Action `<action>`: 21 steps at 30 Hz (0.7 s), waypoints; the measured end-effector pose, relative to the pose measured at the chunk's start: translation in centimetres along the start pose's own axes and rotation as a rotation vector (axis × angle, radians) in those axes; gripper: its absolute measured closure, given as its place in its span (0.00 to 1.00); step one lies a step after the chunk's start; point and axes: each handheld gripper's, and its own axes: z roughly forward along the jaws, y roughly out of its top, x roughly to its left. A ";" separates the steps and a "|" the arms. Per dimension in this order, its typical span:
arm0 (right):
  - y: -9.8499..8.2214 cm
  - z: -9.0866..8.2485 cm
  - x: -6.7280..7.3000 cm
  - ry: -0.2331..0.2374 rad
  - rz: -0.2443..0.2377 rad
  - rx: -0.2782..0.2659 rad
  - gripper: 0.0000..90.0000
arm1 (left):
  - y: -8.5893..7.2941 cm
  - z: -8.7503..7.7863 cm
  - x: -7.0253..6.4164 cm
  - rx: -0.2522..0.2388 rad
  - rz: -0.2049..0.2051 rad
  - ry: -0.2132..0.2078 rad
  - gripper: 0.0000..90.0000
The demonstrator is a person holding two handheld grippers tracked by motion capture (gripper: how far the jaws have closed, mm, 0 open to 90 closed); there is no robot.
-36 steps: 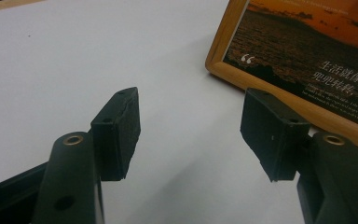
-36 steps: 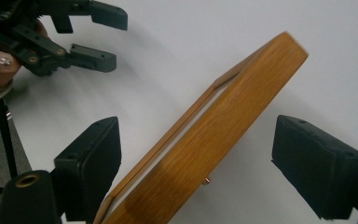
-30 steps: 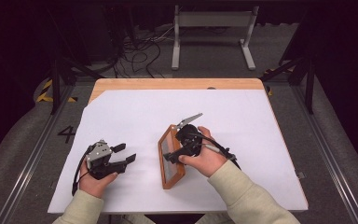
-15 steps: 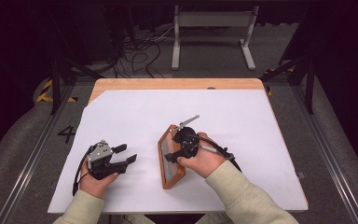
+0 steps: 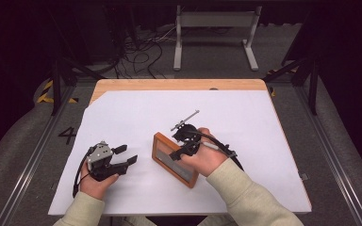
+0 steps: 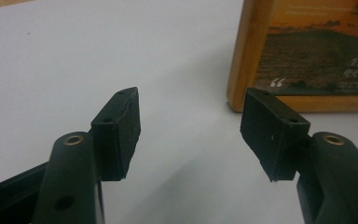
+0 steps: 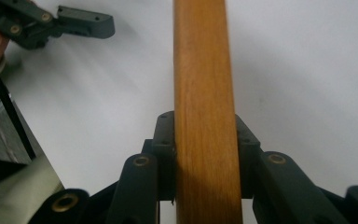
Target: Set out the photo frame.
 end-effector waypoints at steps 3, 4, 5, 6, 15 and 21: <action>0.3 -1.0 -0.3 0.014 -0.018 0.008 0.78 | 0.0 0.0 0.0 -0.004 0.002 0.003 0.43; 0.3 -1.0 -0.3 0.014 -0.018 0.008 0.78 | 0.0 0.0 0.0 -0.003 -0.001 0.001 0.43; 0.4 -1.4 -0.5 0.028 -0.024 0.006 0.78 | 0.0 0.0 0.0 -0.002 -0.001 0.001 0.43; 0.5 -1.7 -0.5 0.035 -0.034 0.005 0.78 | 0.0 0.0 0.0 -0.002 -0.001 0.003 0.43; 2.1 -5.2 -0.8 0.039 -0.282 0.011 0.78 | 0.0 0.0 0.0 0.000 -0.001 0.002 0.43; 3.0 -6.0 -2.0 0.092 -0.457 0.066 0.78 | 0.0 0.0 0.0 0.001 -0.007 -0.001 0.43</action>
